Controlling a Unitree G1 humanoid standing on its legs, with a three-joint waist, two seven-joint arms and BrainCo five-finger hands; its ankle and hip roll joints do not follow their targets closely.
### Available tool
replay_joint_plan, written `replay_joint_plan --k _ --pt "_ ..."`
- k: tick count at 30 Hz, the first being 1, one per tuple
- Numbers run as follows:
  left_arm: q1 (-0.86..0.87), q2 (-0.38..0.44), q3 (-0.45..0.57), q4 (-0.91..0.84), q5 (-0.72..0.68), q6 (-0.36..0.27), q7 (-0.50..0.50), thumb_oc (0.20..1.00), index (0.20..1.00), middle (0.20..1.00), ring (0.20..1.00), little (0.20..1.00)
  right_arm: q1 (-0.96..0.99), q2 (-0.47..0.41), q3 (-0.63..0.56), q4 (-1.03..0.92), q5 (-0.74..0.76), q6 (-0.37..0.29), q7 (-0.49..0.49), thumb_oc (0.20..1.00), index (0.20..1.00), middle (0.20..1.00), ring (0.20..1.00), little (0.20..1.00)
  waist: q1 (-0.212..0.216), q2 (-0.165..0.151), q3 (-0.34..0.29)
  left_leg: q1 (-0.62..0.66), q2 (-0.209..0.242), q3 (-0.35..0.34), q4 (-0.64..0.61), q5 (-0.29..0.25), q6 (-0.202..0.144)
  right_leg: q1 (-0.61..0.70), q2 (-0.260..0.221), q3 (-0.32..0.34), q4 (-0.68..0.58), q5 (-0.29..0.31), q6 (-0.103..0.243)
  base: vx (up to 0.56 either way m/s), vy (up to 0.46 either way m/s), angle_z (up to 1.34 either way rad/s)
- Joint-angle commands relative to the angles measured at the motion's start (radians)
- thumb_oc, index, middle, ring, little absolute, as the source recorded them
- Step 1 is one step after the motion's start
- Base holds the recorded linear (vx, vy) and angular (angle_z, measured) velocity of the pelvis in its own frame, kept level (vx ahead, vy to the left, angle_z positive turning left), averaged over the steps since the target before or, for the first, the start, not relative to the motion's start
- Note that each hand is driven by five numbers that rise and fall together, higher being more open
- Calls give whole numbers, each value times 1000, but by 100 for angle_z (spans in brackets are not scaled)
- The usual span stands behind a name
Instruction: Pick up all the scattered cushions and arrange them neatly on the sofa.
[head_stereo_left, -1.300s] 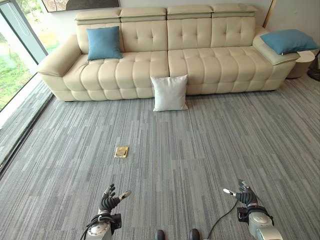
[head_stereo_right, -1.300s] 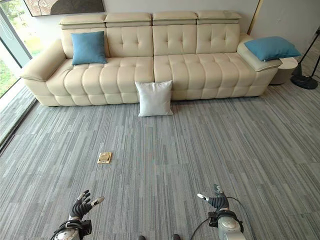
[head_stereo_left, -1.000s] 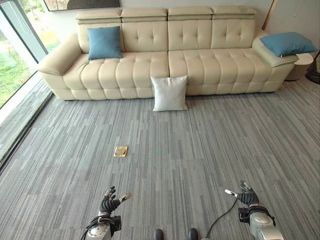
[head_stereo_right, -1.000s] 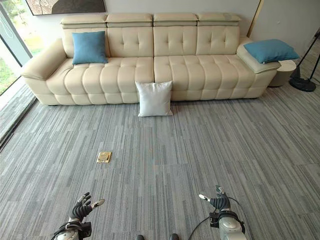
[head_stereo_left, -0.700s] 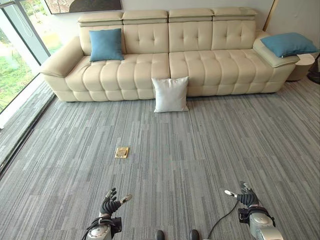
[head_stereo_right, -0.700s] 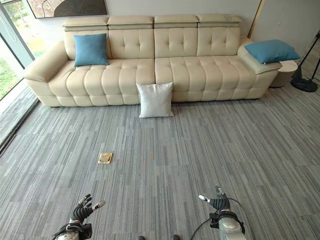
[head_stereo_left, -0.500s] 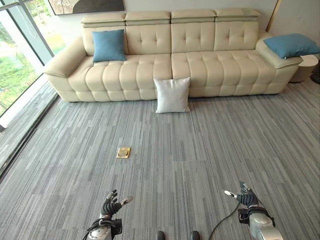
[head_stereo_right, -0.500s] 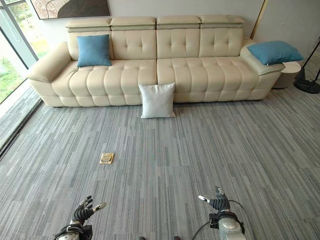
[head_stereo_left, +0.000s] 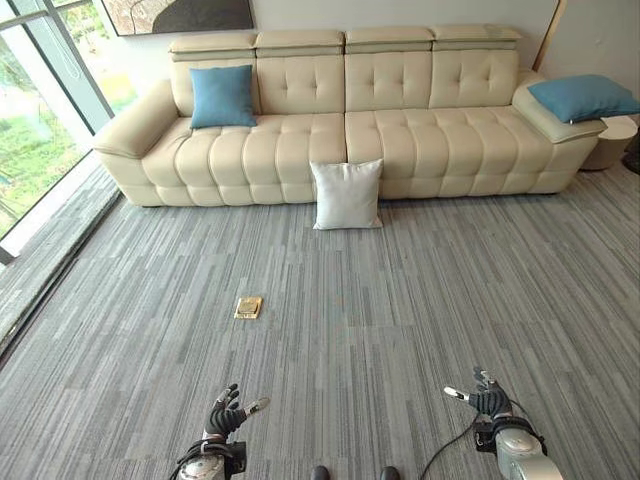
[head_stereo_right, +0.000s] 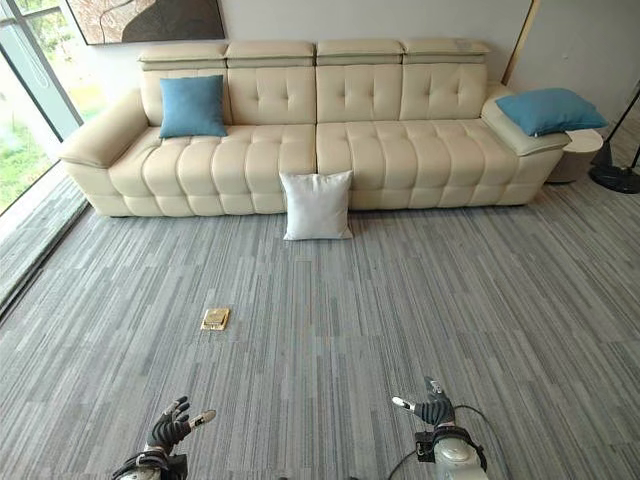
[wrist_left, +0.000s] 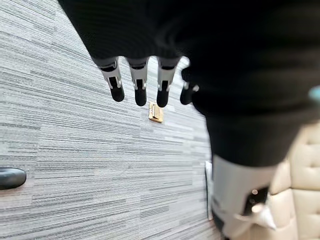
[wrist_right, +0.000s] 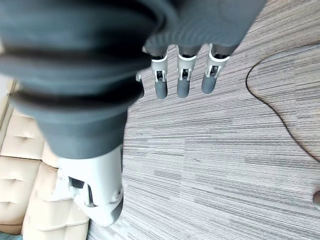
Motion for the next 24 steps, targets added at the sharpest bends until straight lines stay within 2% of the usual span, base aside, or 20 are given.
replay_joint_plan --k 1,10,18,21,22,23,24 --pt "-47 40 -8 -18 25 -25 3 1000 1000 1000 1000 1000 -36 -32 7 -43 -26 -16 3 1000 1000 1000 1000 1000 8 -30 42 9 70 13 -1 -53 -83 21 -97 -10 1 -96 111 0 0 0" --pt "-40 40 7 -33 28 -22 11 1000 1000 1000 1000 1000 -32 -42 2 -81 -28 -21 -4 1000 1000 1000 1000 1000 9 -41 65 -13 75 14 -1 -53 -84 1 -94 -15 1 -98 111 0 0 0" --pt "-40 59 16 -53 13 -25 14 1000 1000 1000 1000 1000 -56 -52 11 -81 -47 -16 -9 1000 1000 1000 1000 1000 36 -84 77 -11 64 5 -1 -66 -63 6 -97 -15 10 -101 121 26 50 0" --pt "-43 71 24 -40 10 -21 19 1000 1000 1000 1000 1000 -57 -44 1 -76 -35 -12 -12 1000 1000 1000 1000 1000 46 -101 83 -18 49 0 11 -79 -45 -26 -111 -3 78 -113 132 25 118 -1" --pt "-43 74 26 -38 10 -18 21 1000 1000 1000 1000 1000 -58 -42 0 -74 -34 -10 -12 1000 1000 1000 1000 1000 48 -103 85 -19 43 -2 14 -85 -37 -44 -119 3 119 -119 134 38 201 1" --pt "-43 78 30 -33 11 -15 23 1000 1000 1000 1000 1000 -49 -32 -4 -75 -30 -6 -8 1000 1000 1000 1000 1000 47 -104 99 -9 34 -9 19 -97 -23 -82 -130 10 218 -116 143 22 148 0" --pt "-43 79 30 -33 11 -15 23 1000 1000 1000 1000 1000 -49 -32 -4 -75 -30 -6 -8 1000 1000 1000 1000 1000 48 -105 98 -10 33 -8 20 -98 -22 -85 -132 12 222 -118 143 7 147 -3"
